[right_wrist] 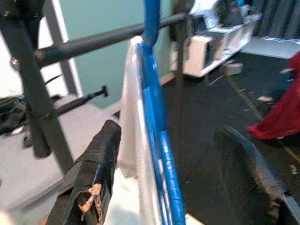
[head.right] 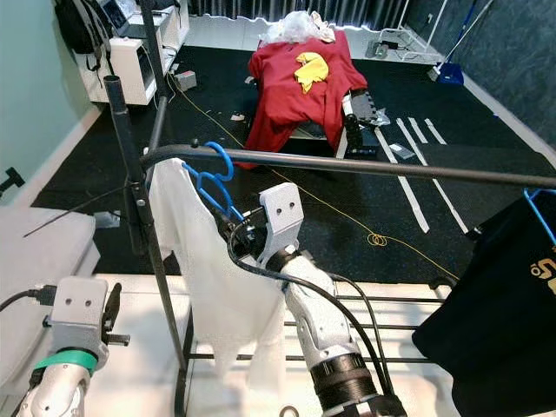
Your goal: Hang hanger
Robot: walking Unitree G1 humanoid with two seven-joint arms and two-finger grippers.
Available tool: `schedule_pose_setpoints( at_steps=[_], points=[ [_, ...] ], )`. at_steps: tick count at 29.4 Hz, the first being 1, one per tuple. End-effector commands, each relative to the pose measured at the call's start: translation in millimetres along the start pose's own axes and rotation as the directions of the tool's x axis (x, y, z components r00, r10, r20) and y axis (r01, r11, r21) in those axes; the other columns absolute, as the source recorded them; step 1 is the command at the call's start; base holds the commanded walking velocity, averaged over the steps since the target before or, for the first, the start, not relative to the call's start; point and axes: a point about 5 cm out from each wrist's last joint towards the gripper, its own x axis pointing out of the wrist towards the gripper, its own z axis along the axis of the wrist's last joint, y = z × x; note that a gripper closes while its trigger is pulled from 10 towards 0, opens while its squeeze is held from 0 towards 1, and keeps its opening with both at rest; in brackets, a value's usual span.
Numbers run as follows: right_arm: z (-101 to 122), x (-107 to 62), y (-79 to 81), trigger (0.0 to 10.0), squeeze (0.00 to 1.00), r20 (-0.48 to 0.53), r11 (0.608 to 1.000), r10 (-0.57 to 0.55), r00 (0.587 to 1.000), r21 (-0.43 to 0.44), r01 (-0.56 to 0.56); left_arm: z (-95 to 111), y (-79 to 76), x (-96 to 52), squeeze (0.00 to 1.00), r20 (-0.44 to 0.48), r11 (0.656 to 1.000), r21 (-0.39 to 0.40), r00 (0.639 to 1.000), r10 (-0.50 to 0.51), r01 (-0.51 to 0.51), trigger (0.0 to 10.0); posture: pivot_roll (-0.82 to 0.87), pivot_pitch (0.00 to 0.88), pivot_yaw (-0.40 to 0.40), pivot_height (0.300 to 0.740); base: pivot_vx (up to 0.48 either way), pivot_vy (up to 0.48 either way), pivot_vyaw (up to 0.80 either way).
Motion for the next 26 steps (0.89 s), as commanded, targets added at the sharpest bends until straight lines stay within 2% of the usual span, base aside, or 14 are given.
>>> schedule_pose_setpoints(
  at_steps=[1, 2, 3, 5, 6, 23, 26],
  points=[
    [-10, -1.9, 1.4, 9.6, 0.0, -0.042, 0.999, 0.027, 0.999, 0.017, -0.027, -6, -1.7, -2.1, 0.0, -0.031, 1.0, -0.002, 1.0, -0.008, 0.008, 10.0, -0.07, 0.129, 0.02, 0.74, 0.0, 0.0, 0.0],
    [-11, -1.3, 0.8, 7.0, 0.0, -0.055, 0.999, 0.05, 0.997, 0.011, -0.049, -6, -2.2, -2.3, 0.0, -0.03, 1.0, -0.002, 1.0, -0.008, 0.008, 10.0, -0.07, 0.129, 0.016, 0.74, 0.0, 0.0, 0.0],
    [-13, -1.1, -0.3, 3.3, 0.0, -0.071, 0.998, 0.069, 0.995, 0.003, -0.069, -6, -2.5, -2.8, 0.0, -0.03, 1.0, -0.003, 1.0, -0.007, 0.007, 10.0, -0.07, 0.129, 0.014, 0.74, 0.0, 0.0, 0.0],
    [-14, -0.5, -1.3, 3.3, 0.0, -0.082, 0.997, 0.083, 0.993, -0.003, -0.083, -6, -2.7, -3.1, 0.0, -0.03, 1.0, -0.003, 1.0, -0.007, 0.007, 10.0, -0.07, 0.129, 0.014, 0.74, 0.0, 0.0, 0.0],
    [-15, -0.3, -2.8, 0.0, 0.0, -0.089, 0.996, 0.091, 0.992, -0.007, -0.092, -6, -2.8, -3.5, 0.0, -0.03, 1.0, -0.004, 1.0, -0.004, 0.004, 10.0, -0.06, 0.13, 0.008, 0.74, 0.0, 0.0, 0.0],
    [-14, 2.3, -11.7, 0.0, 0.0, -0.108, 0.994, 0.082, 0.991, -0.058, -0.088, -7, -4.6, -5.5, 0.0, -0.039, 1.0, -0.01, 0.999, 0.001, -0.002, 10.0, -0.06, 0.127, 0.005, 0.74, 0.0, 0.0, 0.0],
    [-10, 4.4, -16.0, 0.0, 0.0, -0.121, 0.993, 0.05, 0.991, -0.096, -0.062, -7, -6.1, -3.2, 0.0, -0.036, 1.0, -0.01, 0.999, -0.01, 0.01, 10.0, -0.07, 0.12, 0.012, 0.74, 0.0, 0.0, 0.0]
  ],
)
